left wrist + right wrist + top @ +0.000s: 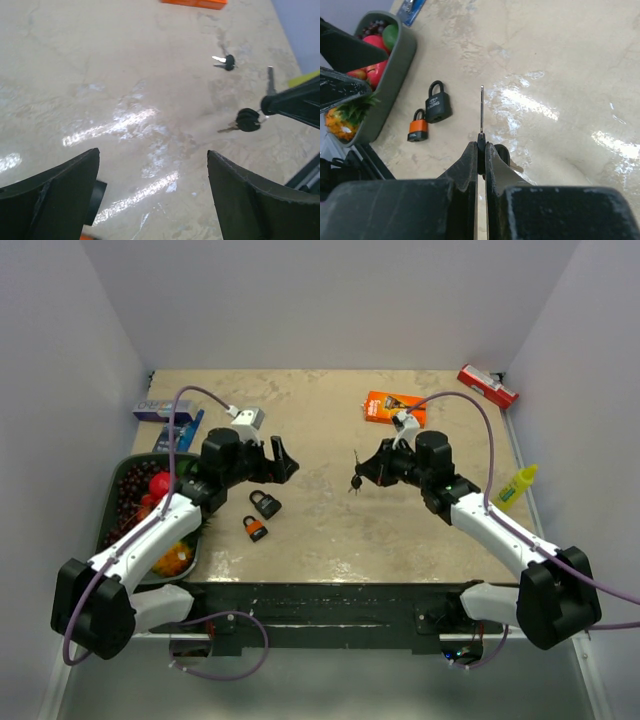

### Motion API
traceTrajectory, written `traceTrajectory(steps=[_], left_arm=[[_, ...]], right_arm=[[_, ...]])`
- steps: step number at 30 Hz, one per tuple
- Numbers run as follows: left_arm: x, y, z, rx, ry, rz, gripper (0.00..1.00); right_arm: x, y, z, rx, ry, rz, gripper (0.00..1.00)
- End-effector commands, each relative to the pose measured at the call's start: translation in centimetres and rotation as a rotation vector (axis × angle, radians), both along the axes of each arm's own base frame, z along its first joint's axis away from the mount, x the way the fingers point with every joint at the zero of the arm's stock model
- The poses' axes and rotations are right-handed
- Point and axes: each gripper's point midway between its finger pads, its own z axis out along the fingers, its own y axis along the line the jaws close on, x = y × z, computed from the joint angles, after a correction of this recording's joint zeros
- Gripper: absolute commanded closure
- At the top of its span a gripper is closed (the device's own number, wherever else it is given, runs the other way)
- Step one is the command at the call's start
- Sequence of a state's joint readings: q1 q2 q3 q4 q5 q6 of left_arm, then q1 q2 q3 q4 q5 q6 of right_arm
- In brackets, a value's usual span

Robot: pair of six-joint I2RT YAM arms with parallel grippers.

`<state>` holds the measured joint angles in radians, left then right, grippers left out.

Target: Unlock with the key

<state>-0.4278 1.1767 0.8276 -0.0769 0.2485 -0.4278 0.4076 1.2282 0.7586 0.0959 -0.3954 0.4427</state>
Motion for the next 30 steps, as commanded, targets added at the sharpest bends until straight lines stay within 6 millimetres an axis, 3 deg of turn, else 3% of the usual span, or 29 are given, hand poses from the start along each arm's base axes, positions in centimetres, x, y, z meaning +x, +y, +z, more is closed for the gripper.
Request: traceTrajectory(steps=[1,5,14,22,30], left_arm=[[-0.1,3.5,-3.3,0.06,0.103,0.239,0.09],[-1.1,5.1,-6.7,0.101,0.192,0.331,0.09],[-4.2,5.9,-12.8,0.118,0.394,0.386,0.07],[-4.0,5.5,-14.5,0.123,0.426,0.386,0.07],[-2.6,4.5,-15.7,0.136,0.426,0.35,0.09]], right_arm=[[0.7,-0.8,0.6,-0.033,-0.031,-0.053,1.0],[0.7,-1.0,0.3,-0.05,-0.033,-0.053,1.0],[0.1,-0.8,-0.1,-0.037,-0.041,-0.025,1.0],[-0.3,-0.4,-0.2,-0.026,-0.039,0.005,1.0],[-0.5,-0.4,-0.2,-0.024,-0.044,0.01,1.0]])
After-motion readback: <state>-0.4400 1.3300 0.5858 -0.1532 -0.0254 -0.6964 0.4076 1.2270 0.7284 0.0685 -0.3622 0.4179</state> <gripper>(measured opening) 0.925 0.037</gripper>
